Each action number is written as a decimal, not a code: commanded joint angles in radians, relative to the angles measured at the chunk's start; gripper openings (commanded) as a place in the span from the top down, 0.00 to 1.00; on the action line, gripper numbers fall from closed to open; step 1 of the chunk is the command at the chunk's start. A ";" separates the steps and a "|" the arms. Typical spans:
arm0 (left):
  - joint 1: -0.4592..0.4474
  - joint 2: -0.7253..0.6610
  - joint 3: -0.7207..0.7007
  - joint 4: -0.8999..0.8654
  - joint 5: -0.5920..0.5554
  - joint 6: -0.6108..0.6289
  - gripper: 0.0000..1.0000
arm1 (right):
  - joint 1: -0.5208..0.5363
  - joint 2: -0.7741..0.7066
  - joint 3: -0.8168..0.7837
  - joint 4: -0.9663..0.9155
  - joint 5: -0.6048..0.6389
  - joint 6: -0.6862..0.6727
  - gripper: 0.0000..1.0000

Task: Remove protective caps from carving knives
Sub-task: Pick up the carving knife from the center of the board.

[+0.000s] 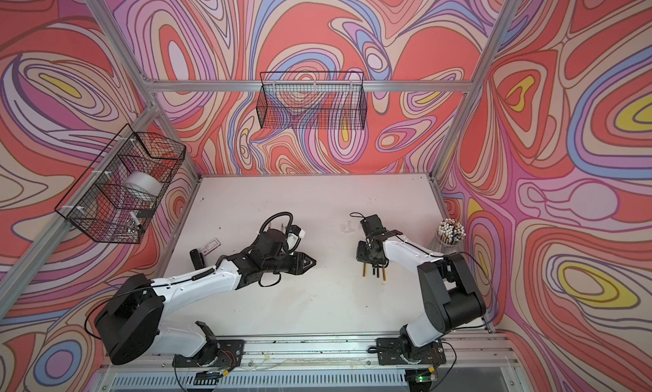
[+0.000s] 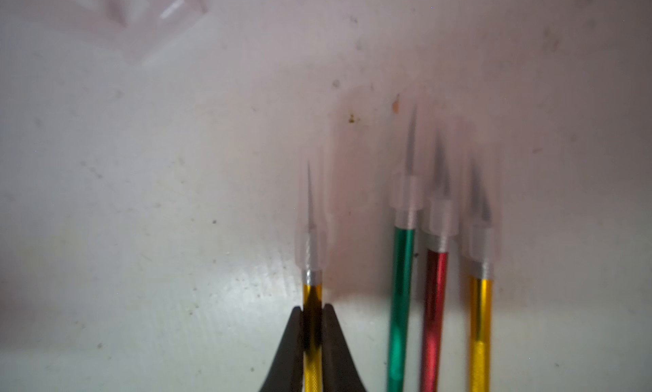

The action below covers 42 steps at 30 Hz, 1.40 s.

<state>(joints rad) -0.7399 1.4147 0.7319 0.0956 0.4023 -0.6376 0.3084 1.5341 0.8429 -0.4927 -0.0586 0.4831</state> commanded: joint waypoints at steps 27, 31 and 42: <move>-0.016 0.157 0.031 0.320 0.129 -0.257 0.72 | 0.126 -0.047 -0.048 0.533 -0.441 0.203 0.90; -0.016 0.168 0.039 0.321 0.119 -0.270 0.72 | 0.139 -0.043 -0.042 0.534 -0.442 0.202 0.91; 0.048 0.105 0.023 0.197 0.083 -0.262 0.72 | 0.142 -0.074 -0.010 0.365 -0.392 0.084 0.92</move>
<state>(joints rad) -0.7326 1.5631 0.7643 0.3103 0.4900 -0.8875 0.4465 1.4792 0.8082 -0.0547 -0.4751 0.6273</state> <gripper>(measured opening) 0.275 0.095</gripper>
